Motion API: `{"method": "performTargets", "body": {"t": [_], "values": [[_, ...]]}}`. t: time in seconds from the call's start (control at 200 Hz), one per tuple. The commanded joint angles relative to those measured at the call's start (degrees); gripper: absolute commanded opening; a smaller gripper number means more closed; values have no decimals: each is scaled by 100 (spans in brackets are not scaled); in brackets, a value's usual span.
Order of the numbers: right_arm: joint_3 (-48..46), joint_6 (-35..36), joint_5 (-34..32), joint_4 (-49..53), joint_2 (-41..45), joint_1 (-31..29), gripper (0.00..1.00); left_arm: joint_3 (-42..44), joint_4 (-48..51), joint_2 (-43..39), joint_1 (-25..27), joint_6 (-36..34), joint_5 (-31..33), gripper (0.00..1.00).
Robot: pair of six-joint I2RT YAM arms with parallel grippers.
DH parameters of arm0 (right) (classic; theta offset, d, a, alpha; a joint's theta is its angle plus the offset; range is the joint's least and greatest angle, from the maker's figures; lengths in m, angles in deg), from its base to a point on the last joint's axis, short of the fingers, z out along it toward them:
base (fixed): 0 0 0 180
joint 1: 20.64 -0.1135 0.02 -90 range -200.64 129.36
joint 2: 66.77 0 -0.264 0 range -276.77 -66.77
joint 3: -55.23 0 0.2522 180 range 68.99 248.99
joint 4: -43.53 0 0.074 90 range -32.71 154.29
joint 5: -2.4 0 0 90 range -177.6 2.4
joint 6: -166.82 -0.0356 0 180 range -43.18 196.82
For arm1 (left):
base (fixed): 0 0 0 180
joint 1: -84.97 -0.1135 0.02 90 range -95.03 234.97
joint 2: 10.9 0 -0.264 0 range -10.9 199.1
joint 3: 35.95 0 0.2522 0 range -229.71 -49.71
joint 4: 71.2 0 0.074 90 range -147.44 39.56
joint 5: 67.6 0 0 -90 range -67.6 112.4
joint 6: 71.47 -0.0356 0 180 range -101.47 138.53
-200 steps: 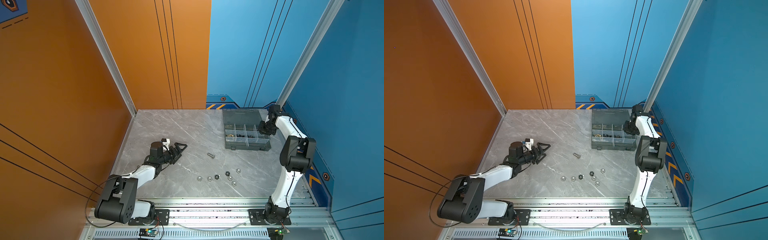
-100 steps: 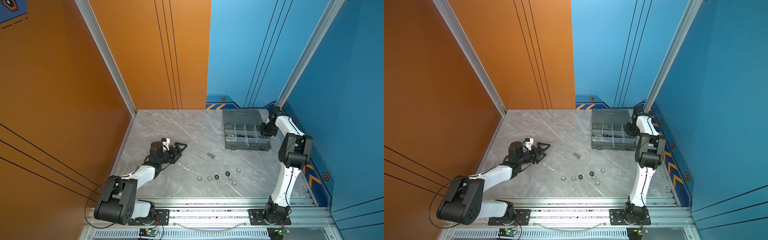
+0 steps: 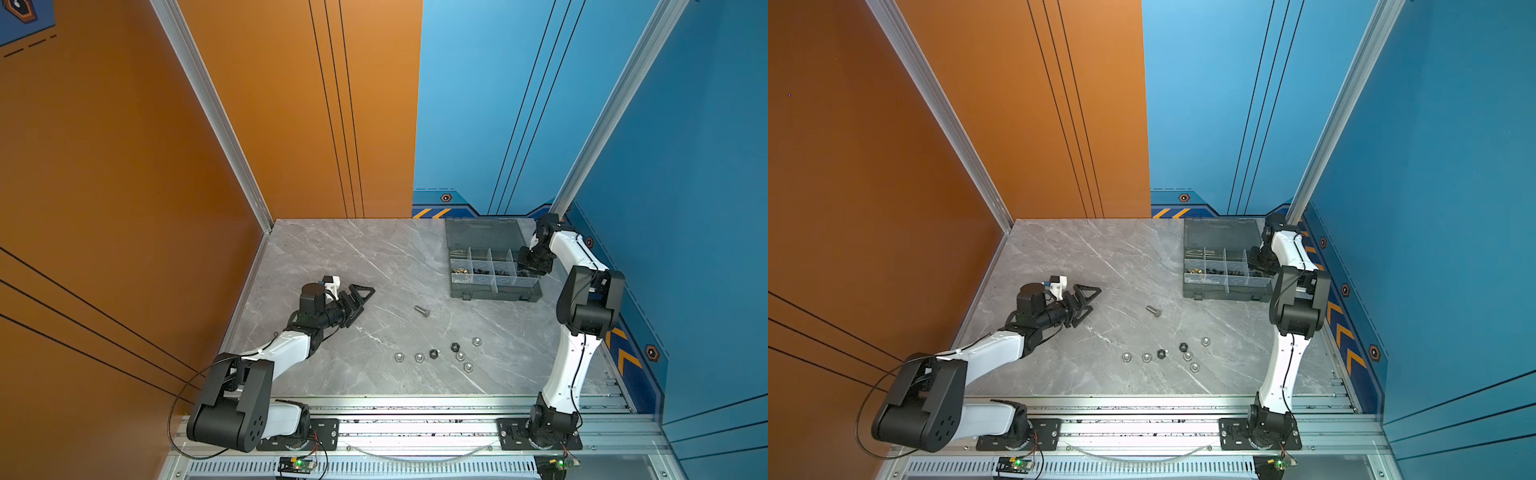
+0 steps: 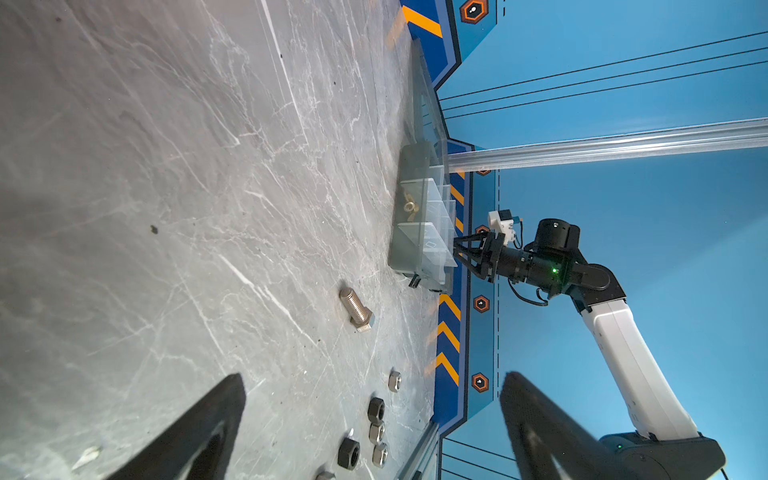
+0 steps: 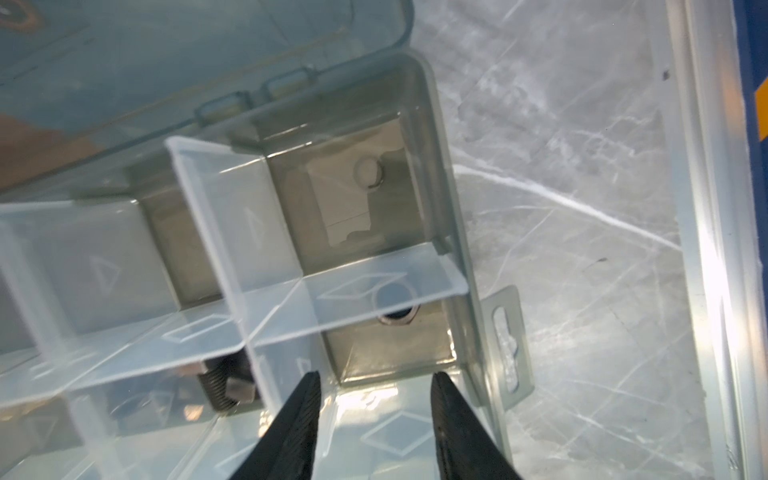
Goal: Sort the screws and nuts into containers
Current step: 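Lower the black nut into the compartment and open the right gripper, then move the right gripper back over the remaining hex nuts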
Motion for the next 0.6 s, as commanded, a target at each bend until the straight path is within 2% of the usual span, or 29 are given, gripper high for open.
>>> {"method": "performTargets", "body": {"t": [0.0, 0.15, 0.23, 0.466, 0.591], "values": [[-144, 186, 405, 251, 858, -186, 47, -4, -39, -113, 23, -14, 23, 98], [-925, 234, 1452, 36, 1624, -567, 49, 5, -42, -88, 21, -25, 32, 98], [-1308, 386, 1750, -26, 1970, -942, 50, 2, -36, -73, 10, -23, 32, 98], [-2090, 882, 1688, -72, 2594, -2416, 51, 19, -36, -79, -5, -19, 5, 98], [-2471, 952, 1206, -25, 2680, -3137, 51, 63, -36, -119, -9, -12, 16, 98]]}}
